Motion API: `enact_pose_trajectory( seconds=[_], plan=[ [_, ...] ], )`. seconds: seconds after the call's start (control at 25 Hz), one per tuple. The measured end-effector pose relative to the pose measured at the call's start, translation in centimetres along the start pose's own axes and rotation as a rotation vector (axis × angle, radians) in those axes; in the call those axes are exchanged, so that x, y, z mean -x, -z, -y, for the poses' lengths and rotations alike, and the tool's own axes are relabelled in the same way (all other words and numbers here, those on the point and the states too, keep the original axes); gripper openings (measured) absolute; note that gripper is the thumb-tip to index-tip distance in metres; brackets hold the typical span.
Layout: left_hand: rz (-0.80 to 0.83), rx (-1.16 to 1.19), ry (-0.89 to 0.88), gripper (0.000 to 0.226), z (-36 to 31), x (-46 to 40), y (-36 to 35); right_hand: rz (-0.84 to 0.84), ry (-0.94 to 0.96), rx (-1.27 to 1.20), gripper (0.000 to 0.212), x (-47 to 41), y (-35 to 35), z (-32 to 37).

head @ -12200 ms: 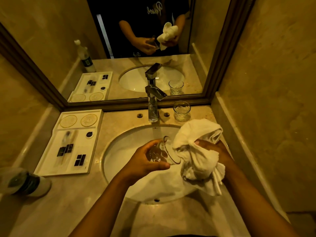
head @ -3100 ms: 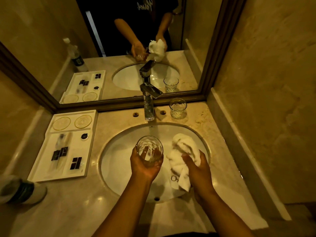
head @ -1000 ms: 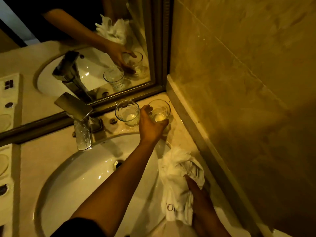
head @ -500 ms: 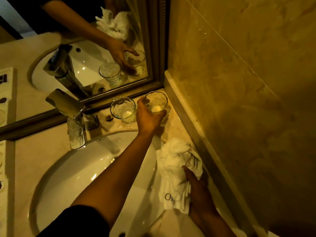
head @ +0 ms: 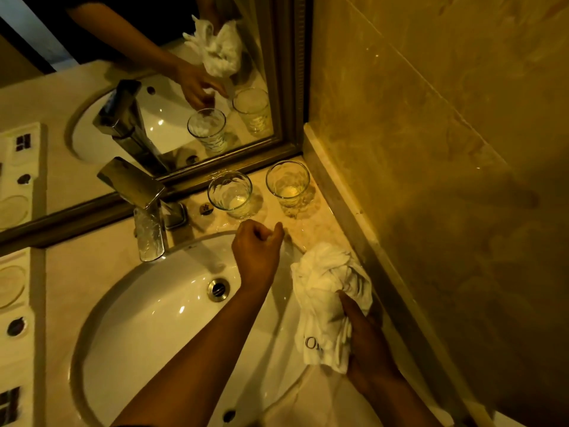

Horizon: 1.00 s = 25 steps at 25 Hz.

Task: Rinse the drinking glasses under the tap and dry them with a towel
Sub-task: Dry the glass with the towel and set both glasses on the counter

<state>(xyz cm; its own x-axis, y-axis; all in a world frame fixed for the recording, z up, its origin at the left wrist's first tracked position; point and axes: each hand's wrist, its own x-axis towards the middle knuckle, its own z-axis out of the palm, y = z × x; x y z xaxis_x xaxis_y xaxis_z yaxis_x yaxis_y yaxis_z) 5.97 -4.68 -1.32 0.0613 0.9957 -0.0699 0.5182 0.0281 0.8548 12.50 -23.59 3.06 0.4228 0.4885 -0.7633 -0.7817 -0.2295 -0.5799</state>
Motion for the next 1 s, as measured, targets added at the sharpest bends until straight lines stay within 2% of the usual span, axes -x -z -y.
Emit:
enact_pose_trajectory(
  seconds=[0.08,0.16,0.36,0.48,0.6,0.68,0.76,0.84,1.0],
  plan=[
    [-0.093,0.034,0.061,0.040,0.8,-0.3,1.4,-0.008,0.015,-0.003,0.039,-0.3,0.1,-0.4],
    [-0.176,0.075,0.142,0.047,1.2,-1.7,2.2,0.004,0.021,-0.011,0.050,-0.2,-0.1,-0.6],
    [-0.147,0.126,0.118,0.107,1.3,-6.3,1.8,0.022,0.036,-0.055,0.087,-0.4,-0.2,-1.0],
    [-0.085,0.132,0.053,0.103,1.1,-8.0,1.4,0.023,0.053,-0.049,0.084,-0.4,-0.1,-1.1],
    [-0.078,0.152,0.053,0.093,1.3,-8.4,1.5,0.041,0.038,-0.041,0.097,-0.2,0.0,-1.2],
    [-0.077,0.179,0.042,0.087,1.0,-7.8,2.1,0.064,0.040,-0.036,0.092,0.1,-0.2,-1.3],
    [-0.055,0.193,0.011,0.082,0.8,-6.5,2.8,0.058,0.060,-0.023,0.070,0.4,-0.5,-1.1],
    [-0.014,0.199,-0.028,0.084,1.2,-4.3,4.3,0.066,0.061,-0.014,0.056,0.7,-1.0,-1.2],
    [0.155,0.151,-0.135,0.086,2.2,1.1,9.5,0.170,0.156,0.060,0.043,2.8,-3.3,0.1]
  ],
)
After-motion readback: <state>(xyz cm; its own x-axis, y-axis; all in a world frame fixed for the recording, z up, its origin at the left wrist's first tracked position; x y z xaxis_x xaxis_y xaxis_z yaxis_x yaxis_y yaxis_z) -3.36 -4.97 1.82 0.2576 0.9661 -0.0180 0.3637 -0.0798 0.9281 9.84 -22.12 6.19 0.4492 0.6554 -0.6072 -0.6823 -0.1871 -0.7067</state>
